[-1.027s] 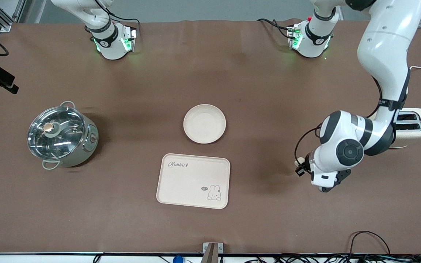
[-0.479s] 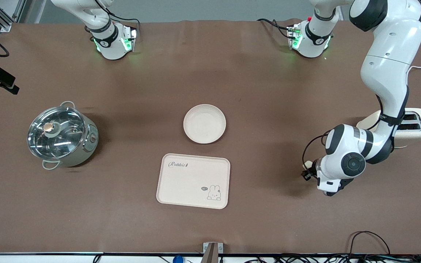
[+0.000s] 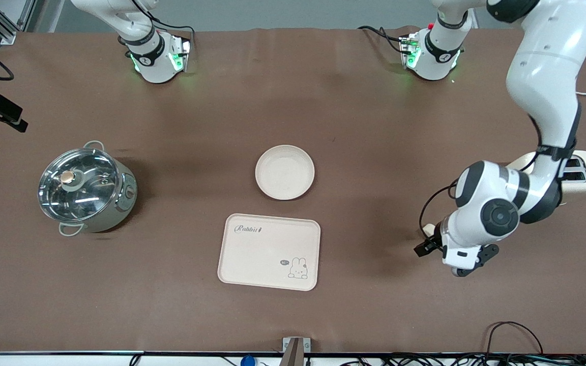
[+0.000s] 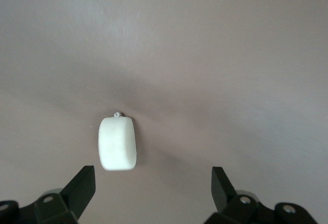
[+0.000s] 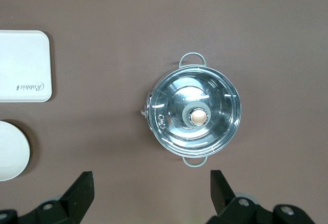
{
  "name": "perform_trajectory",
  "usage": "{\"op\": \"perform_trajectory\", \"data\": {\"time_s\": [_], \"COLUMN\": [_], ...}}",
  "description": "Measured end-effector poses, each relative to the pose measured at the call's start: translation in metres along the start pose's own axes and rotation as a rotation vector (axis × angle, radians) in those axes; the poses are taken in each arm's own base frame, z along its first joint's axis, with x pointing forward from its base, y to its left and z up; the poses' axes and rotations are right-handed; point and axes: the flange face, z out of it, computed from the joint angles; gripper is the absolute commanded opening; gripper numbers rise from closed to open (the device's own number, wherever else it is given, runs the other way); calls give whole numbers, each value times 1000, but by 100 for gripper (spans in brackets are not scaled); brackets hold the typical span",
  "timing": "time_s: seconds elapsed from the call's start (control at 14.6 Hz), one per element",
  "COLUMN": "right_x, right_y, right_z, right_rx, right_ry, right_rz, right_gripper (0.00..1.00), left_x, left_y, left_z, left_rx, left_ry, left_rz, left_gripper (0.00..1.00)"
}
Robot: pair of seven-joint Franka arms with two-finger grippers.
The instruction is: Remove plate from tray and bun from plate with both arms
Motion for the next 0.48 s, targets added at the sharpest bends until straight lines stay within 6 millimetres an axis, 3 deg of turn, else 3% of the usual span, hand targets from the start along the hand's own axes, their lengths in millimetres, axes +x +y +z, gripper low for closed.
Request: {"op": "perform_trajectory", "data": {"time_s": [0.21,0.48], "right_x": [0,3], "right_y": [2,4], "right_z": [1,4], "right_rx": [0,-1], "right_ry": [-1,-2], "right_rz": [4,-18], "right_gripper": [100,100], "left_x": [-1,3], "left_y": [-14,-66], "left_z": [-92,-188], "left_rx": [2,45], "left_ry": [92,150], "left_rz": [157,255], "left_gripper": [100,100]}}
